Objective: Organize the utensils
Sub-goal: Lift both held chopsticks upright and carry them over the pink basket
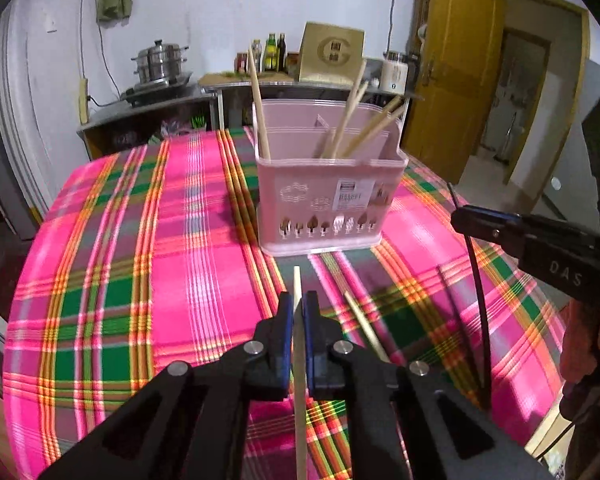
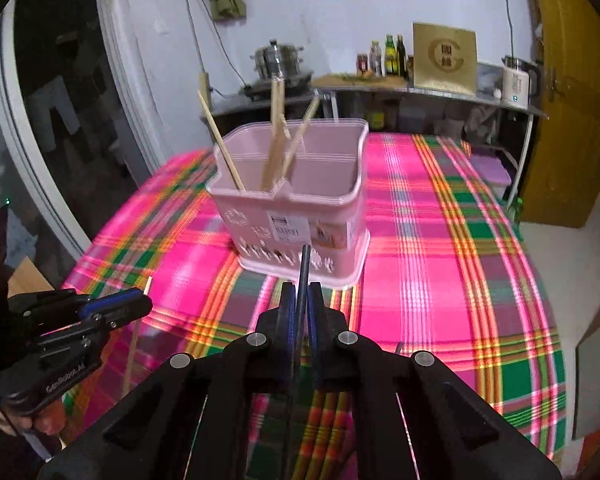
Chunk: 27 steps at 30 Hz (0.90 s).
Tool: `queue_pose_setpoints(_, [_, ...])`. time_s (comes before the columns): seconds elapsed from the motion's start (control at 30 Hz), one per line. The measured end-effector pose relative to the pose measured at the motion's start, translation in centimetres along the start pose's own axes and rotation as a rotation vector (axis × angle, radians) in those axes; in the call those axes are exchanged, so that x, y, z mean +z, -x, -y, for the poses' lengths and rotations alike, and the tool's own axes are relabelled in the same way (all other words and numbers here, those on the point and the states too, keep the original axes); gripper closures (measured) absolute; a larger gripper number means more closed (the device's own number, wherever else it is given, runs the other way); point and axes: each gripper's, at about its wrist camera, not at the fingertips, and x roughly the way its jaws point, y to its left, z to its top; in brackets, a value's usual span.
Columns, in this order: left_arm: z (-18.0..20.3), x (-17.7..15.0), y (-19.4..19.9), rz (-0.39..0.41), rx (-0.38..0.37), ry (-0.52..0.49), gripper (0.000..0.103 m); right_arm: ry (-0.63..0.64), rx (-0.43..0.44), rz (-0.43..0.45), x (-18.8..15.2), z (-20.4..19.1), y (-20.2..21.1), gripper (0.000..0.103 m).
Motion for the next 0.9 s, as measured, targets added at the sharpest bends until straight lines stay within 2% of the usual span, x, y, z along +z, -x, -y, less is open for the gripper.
queue_pose_setpoints(0.37, [0.3, 1.9, 4.9, 0.096, -0.023, -0.003, 0.097, 0.031, 0.026, 0.117, 1.3, -1.5, 5.5, 0.098])
queue_pose_setpoints(0.9, [0.1, 4.3, 6.2, 0.124, -0.036, -0.027, 0.097, 0.07, 0.037, 0.172, 2.8, -2.0, 7.9, 0.098])
